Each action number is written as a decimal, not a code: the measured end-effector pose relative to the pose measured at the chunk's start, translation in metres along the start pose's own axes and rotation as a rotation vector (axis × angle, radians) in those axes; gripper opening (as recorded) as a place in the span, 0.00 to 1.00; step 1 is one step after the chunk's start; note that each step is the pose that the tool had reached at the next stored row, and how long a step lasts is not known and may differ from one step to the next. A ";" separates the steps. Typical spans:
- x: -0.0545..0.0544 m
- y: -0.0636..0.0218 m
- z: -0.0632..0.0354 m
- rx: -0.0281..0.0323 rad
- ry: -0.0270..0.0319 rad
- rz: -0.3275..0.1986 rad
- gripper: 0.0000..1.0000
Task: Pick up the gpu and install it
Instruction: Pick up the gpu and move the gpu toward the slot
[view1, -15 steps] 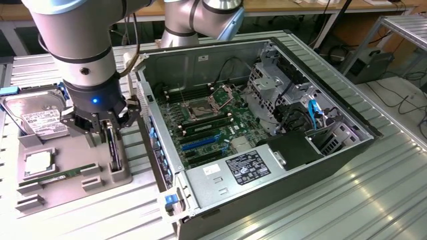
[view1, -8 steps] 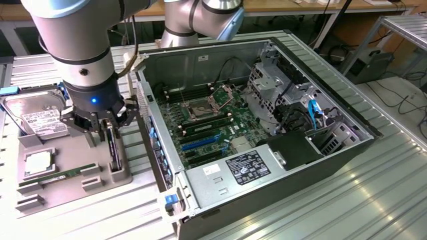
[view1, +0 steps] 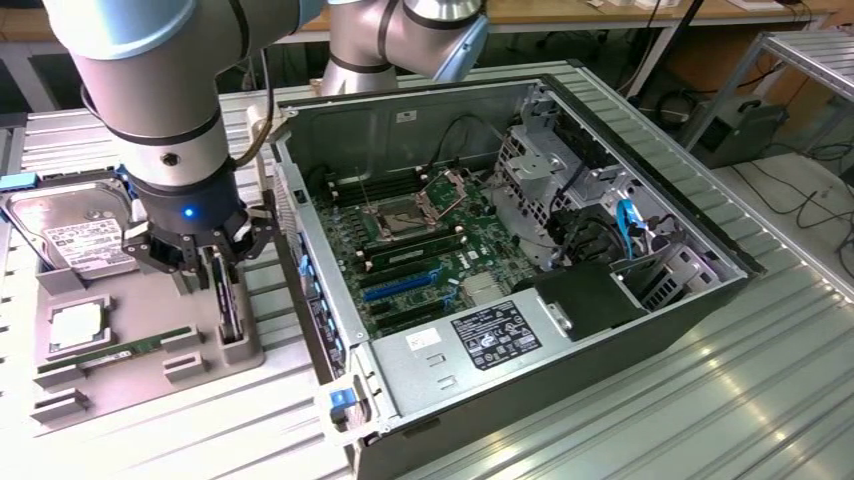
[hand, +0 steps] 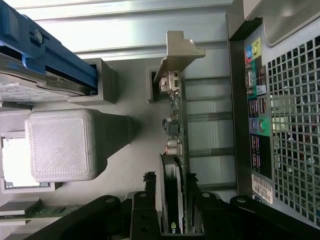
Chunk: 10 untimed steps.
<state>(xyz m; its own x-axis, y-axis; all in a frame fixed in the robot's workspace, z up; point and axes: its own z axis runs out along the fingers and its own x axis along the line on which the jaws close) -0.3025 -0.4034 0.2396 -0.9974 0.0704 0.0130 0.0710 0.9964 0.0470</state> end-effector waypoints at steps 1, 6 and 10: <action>0.000 0.0000 0.0001 0.0000 0.0003 0.000 0.36; 0.000 0.0000 0.0003 -0.0002 0.0000 0.000 0.27; 0.000 0.0000 0.0003 0.0001 0.0010 -0.019 0.27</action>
<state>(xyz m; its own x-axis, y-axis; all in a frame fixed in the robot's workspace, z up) -0.3025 -0.4034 0.2394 -0.9986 0.0513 0.0130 0.0519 0.9975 0.0471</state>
